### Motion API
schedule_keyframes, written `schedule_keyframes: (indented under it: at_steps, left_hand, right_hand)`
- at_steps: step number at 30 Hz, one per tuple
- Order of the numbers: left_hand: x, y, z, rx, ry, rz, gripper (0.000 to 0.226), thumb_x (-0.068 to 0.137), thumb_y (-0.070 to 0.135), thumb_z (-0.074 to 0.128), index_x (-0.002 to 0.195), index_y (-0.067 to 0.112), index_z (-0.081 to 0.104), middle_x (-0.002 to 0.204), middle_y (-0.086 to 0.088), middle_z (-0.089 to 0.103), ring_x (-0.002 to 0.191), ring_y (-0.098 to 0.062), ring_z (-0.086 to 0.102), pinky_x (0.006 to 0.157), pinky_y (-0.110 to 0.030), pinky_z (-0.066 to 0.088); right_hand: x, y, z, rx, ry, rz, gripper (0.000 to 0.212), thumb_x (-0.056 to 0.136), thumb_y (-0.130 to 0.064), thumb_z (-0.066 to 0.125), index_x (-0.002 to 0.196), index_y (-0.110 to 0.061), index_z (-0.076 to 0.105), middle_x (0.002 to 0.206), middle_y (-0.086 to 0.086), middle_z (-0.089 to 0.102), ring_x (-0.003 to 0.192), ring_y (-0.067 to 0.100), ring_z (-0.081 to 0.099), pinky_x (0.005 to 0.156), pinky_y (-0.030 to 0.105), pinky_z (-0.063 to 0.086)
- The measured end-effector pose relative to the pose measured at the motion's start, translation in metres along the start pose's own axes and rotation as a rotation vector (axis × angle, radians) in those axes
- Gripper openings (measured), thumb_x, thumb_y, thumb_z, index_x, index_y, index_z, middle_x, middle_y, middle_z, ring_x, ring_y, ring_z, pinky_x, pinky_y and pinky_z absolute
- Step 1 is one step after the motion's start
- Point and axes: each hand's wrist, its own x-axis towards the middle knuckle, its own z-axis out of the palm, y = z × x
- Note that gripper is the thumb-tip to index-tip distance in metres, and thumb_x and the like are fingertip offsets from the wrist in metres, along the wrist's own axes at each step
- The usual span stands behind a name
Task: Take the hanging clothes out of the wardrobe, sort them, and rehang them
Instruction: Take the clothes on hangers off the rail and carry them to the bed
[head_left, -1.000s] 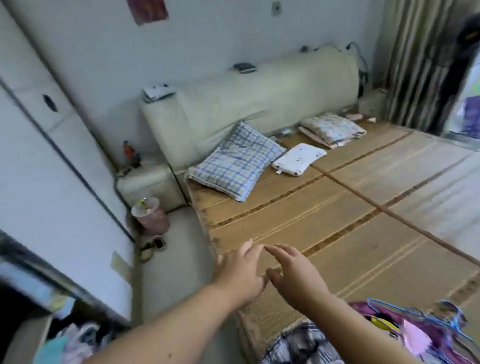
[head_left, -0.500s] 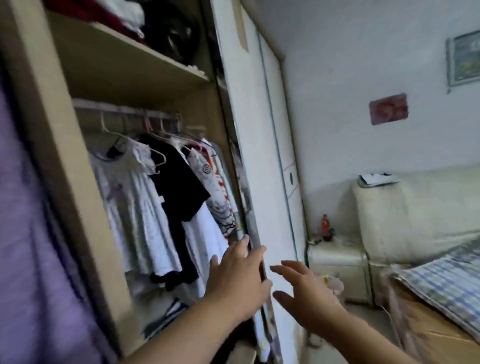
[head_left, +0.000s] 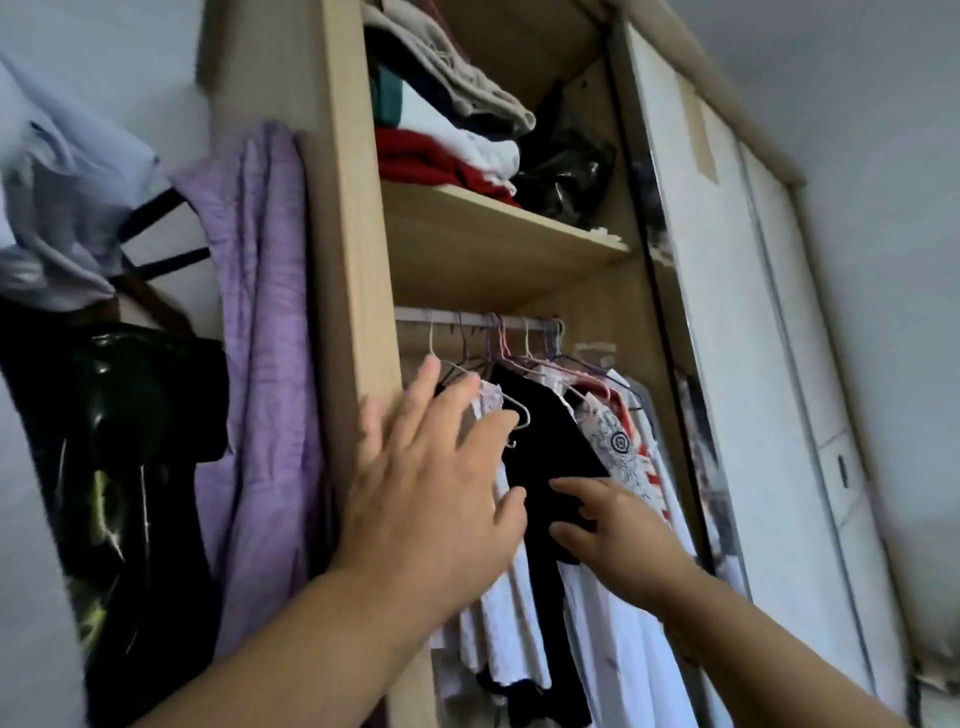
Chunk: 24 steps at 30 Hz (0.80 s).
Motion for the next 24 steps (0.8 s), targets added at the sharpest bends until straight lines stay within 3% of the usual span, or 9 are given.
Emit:
schedule_keyframes:
  at_steps: [5,8,10,12,16,20,24]
  left_hand:
    - [0.032,-0.021,0.003,0.137,0.162,-0.124,0.052,0.073,0.032,0.059,0.123,0.022,0.058,0.146,-0.013,0.039,0.142,-0.035,0.023,0.11,-0.058,0.02]
    - [0.053,-0.028,0.006,0.195,0.293,-0.213,0.054,0.08,0.019,0.052,0.134,0.015,0.05,0.152,-0.022,0.026,0.142,-0.041,0.017,0.112,-0.049,0.015]
    - [0.064,-0.03,0.009,0.235,0.351,-0.284,0.059,0.083,0.011,0.059,0.14,0.011,0.043,0.153,-0.025,0.02,0.14,-0.044,0.019,0.111,-0.048,0.017]
    - [0.067,-0.029,0.009,0.335,0.355,-0.32,0.067,0.079,0.015,0.066,0.14,0.007,0.04,0.152,-0.026,0.022,0.135,-0.045,0.029,0.11,-0.05,0.025]
    - [0.067,-0.021,0.01,0.516,0.285,-0.39,0.073,0.073,0.036,0.054,0.14,0.009,0.042,0.153,-0.016,0.026,0.131,-0.039,0.038,0.108,-0.044,0.029]
    - [0.066,-0.015,0.012,0.558,0.287,-0.424,0.069,0.071,0.038,0.059,0.136,0.016,0.049,0.153,-0.011,0.028,0.126,-0.04,0.041,0.098,-0.048,0.042]
    - [0.066,-0.012,0.013,0.586,0.251,-0.457,0.067,0.071,0.032,0.07,0.134,0.024,0.049,0.155,-0.007,0.021,0.128,-0.035,0.037,0.099,-0.048,0.04]
  right_hand:
    - [0.082,0.016,-0.011,0.082,-0.036,-0.07,0.05,0.088,-0.037,0.061,0.136,-0.029,0.047,0.136,0.0,0.051,0.117,0.019,0.054,0.095,0.029,0.044]
    - [0.129,0.025,-0.014,0.102,-0.011,-0.134,0.051,0.089,-0.035,0.061,0.136,-0.023,0.048,0.14,0.002,0.05,0.122,0.019,0.051,0.097,0.028,0.04]
    - [0.156,0.031,-0.014,0.086,-0.013,-0.169,0.05,0.09,-0.033,0.058,0.137,-0.019,0.048,0.143,0.004,0.046,0.127,0.021,0.047,0.098,0.029,0.04]
    - [0.182,0.034,-0.012,0.073,-0.006,-0.209,0.043,0.091,-0.028,0.057,0.131,-0.013,0.053,0.136,0.01,0.052,0.12,0.026,0.052,0.094,0.032,0.043]
    - [0.227,0.037,-0.003,-0.001,-0.073,-0.266,0.026,0.092,-0.013,0.049,0.115,-0.007,0.06,0.115,0.017,0.063,0.101,0.032,0.059,0.082,0.035,0.047]
    - [0.259,0.039,0.01,-0.116,-0.136,-0.203,0.025,0.09,-0.007,0.046,0.109,-0.003,0.062,0.112,0.019,0.064,0.102,0.034,0.061,0.084,0.036,0.049]
    - [0.274,0.041,0.025,-0.101,-0.208,-0.233,0.027,0.093,-0.01,0.045,0.116,-0.003,0.055,0.121,0.02,0.059,0.109,0.033,0.057,0.087,0.035,0.046]
